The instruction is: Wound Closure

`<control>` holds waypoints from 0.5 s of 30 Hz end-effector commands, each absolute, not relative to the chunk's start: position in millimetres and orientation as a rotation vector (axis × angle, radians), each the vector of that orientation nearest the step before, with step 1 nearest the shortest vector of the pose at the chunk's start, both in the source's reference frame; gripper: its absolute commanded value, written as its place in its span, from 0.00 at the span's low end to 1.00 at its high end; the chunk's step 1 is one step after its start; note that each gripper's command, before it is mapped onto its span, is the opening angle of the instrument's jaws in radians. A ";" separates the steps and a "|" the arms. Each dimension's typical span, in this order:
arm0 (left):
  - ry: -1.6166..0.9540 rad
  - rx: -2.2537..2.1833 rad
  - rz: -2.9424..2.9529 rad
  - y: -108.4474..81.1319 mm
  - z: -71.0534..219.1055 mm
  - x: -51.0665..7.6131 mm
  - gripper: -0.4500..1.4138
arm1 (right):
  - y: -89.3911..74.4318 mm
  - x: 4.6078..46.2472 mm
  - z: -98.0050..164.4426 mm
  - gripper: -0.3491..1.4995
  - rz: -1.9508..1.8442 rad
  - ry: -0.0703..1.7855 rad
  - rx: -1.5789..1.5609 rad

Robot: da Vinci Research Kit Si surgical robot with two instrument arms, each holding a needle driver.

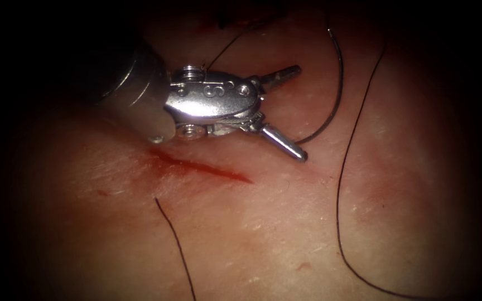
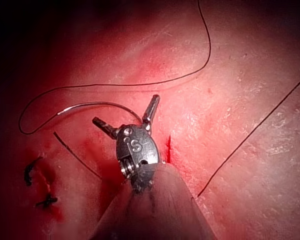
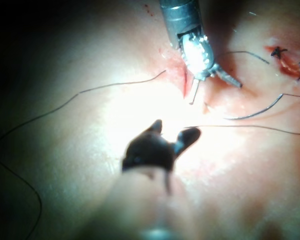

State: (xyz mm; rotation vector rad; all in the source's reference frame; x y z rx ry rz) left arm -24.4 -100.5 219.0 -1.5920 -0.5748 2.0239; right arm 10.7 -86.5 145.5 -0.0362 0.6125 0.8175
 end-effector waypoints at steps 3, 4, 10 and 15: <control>-0.576 -1.589 2.024 -101.8 216.6 -23.7 0.96 | -88.1 13.1 146.7 0.99 0.807 0.628 -0.026; -0.563 -1.590 2.031 -101.6 215.6 -23.1 0.95 | -88.3 13.5 147.0 0.99 0.806 0.633 -0.024; -0.536 -1.623 2.075 -102.4 211.6 -20.6 0.93 | -89.2 15.2 147.9 0.99 0.787 0.666 0.009; -0.604 -1.644 2.151 -105.9 207.4 -18.0 0.92 | -89.1 16.0 148.7 0.99 0.786 0.671 0.015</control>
